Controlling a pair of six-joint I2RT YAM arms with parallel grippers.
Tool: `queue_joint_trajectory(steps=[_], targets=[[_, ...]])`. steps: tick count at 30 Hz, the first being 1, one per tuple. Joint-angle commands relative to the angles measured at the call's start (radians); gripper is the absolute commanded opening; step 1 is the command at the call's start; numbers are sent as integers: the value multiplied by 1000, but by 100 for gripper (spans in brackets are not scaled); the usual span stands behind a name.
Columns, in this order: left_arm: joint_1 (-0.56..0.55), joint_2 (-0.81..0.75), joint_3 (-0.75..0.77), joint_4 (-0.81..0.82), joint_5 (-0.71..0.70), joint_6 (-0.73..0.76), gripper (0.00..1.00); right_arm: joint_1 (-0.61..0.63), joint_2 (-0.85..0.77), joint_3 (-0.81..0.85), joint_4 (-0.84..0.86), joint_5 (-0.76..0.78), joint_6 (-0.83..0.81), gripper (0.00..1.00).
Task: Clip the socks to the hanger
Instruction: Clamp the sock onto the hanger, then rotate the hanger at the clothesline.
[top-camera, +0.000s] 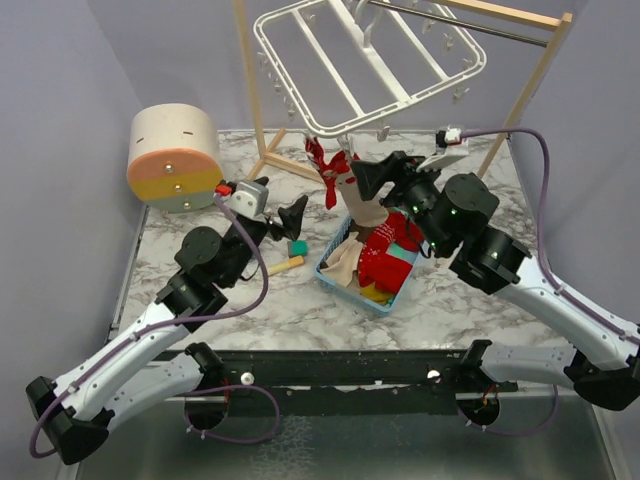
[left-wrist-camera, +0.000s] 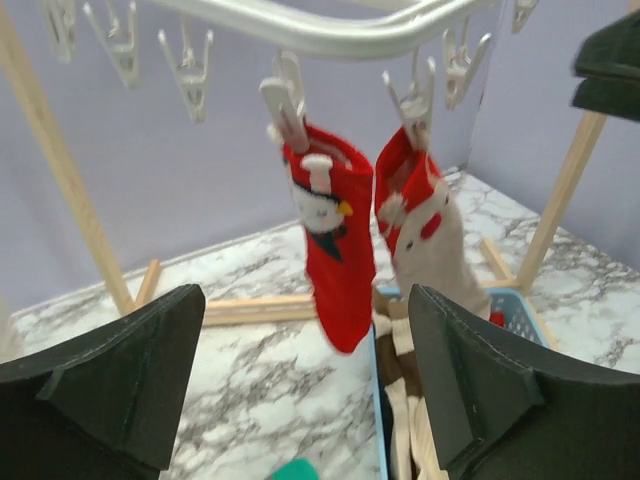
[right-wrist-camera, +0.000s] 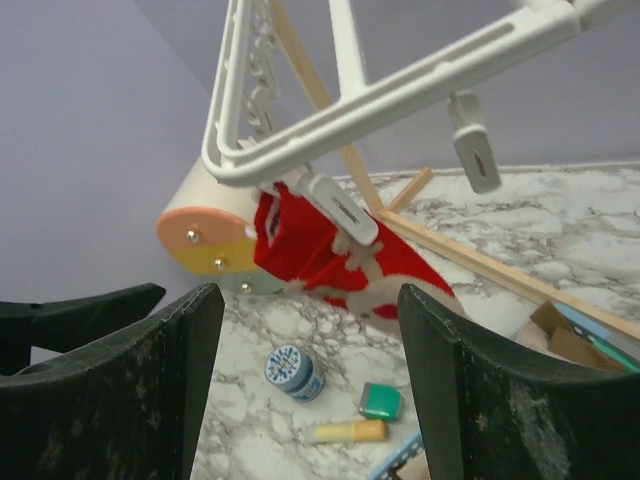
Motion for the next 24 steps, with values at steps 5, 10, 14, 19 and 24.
queue_joint_trajectory(steps=[5,10,14,19,24], targets=[[2,-213,-195,-161,-126,-26,95,-4,-235,-288,-59,-64,-44,75],[2,-226,-242,-225,-124,-189,99,-4,-363,-471,-111,-73,-90,74],[2,-207,-276,-219,-108,-327,99,-4,-442,-578,-186,-14,-30,71],[2,-134,-273,-179,-49,-422,99,-4,-469,-656,-234,-2,90,67],[2,-47,-248,-141,40,-431,99,-5,-485,-673,-145,43,146,69]])
